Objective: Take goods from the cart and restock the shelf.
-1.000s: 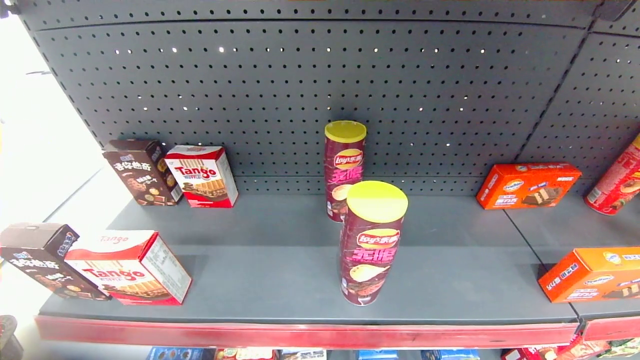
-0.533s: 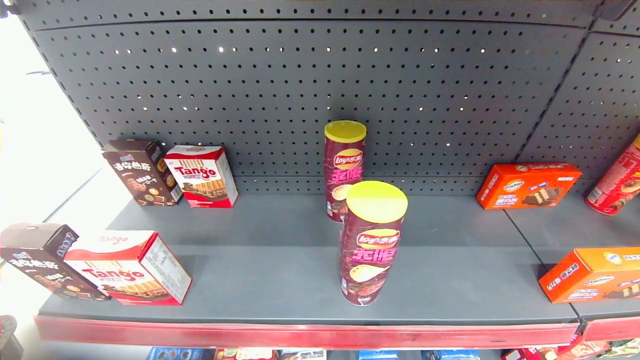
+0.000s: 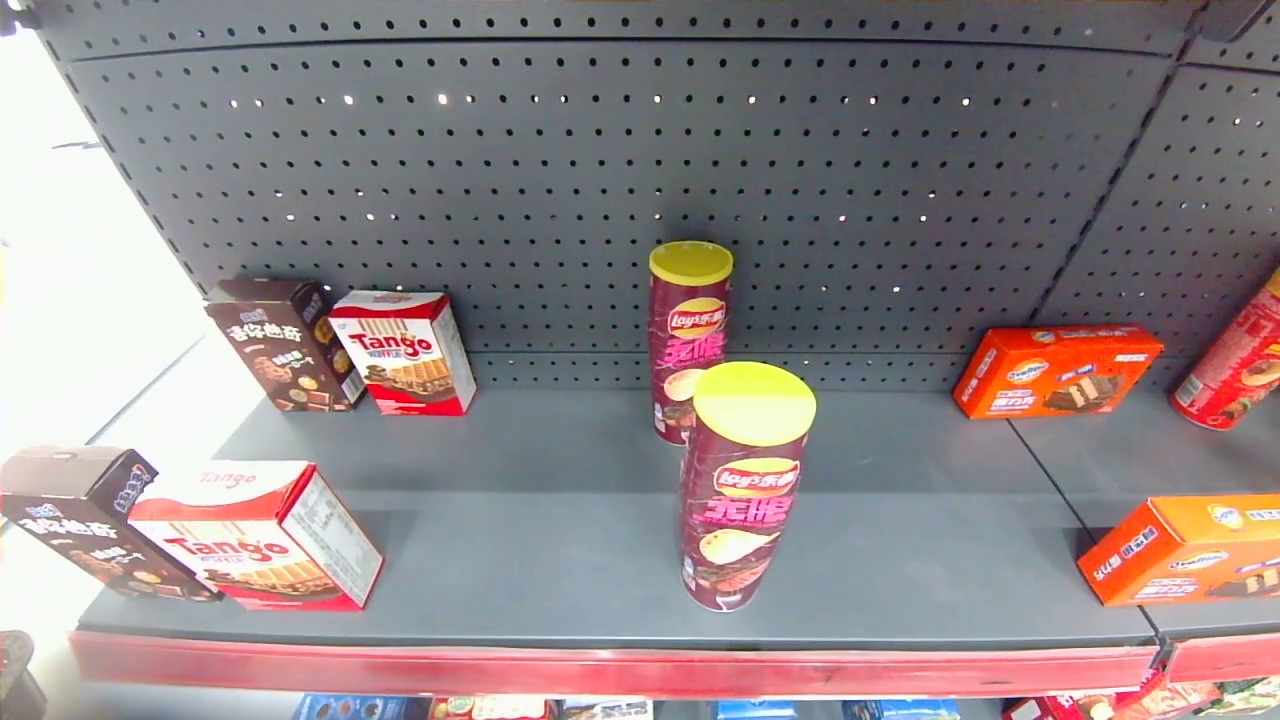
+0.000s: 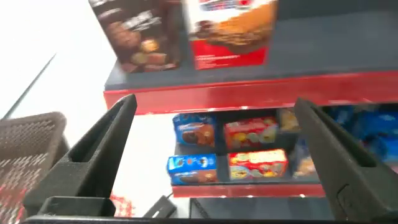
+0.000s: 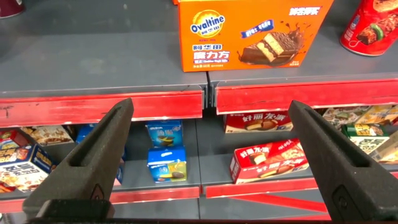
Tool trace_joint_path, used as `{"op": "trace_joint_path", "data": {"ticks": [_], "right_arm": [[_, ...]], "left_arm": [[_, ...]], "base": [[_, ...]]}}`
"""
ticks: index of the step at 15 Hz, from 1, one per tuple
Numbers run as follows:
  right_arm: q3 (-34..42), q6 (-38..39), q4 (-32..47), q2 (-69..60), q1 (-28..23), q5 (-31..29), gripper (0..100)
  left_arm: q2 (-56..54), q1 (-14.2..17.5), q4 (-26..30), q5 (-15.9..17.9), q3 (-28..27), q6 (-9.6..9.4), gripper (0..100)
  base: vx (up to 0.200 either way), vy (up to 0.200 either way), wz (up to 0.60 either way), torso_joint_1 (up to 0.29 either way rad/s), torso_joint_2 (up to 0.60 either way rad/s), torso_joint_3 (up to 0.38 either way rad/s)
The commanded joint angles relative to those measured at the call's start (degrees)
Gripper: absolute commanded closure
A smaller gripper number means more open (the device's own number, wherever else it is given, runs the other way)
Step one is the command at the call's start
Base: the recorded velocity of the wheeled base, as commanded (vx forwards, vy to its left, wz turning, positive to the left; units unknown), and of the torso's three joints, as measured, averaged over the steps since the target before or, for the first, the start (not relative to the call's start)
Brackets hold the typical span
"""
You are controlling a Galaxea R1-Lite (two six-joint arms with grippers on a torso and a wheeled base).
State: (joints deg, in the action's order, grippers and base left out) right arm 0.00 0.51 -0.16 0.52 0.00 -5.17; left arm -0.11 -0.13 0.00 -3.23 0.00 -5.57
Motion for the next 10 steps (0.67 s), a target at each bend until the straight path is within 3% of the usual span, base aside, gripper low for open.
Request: {"op": "trace_joint_path", "data": {"ticks": [1, 3, 4, 6, 7, 10], "right_arm": [[0.0, 0.0, 0.0, 0.1, 0.0, 0.0, 0], [0.0, 0.0, 0.0, 0.1, 0.0, 0.0, 0], [0.0, 0.0, 0.0, 0.1, 0.0, 0.0, 0], [0.0, 0.0, 0.0, 0.1, 0.0, 0.0, 0], [0.0, 0.0, 0.0, 0.1, 0.0, 0.0, 0], [0.0, -0.8, -0.1, 0.1, 0.0, 0.8, 0]], "left_arm": [[0.1, 0.1, -0.2, 0.0, 0.0, 1.09, 0], [0.1, 0.0, 0.2, 0.6, 0.0, 1.88, 0], [0.1, 0.0, 0.1, 0.1, 0.0, 3.99, 0], [0.1, 0.0, 0.1, 0.3, 0.0, 3.29, 0], [0.1, 0.0, 0.0, 0.5, 0.0, 1.79, 0], [0.1, 0.0, 0.0, 0.5, 0.0, 1.62, 0]], "base": [[0.000, 0.000, 0.00, 0.000, 0.00, 0.000], [0.000, 0.000, 0.00, 0.000, 0.00, 0.000], [0.000, 0.000, 0.00, 0.000, 0.00, 0.000], [0.000, 0.000, 0.00, 0.000, 0.00, 0.000], [0.000, 0.000, 0.00, 0.000, 0.00, 0.000], [0.000, 0.000, 0.00, 0.000, 0.00, 0.000]]}}
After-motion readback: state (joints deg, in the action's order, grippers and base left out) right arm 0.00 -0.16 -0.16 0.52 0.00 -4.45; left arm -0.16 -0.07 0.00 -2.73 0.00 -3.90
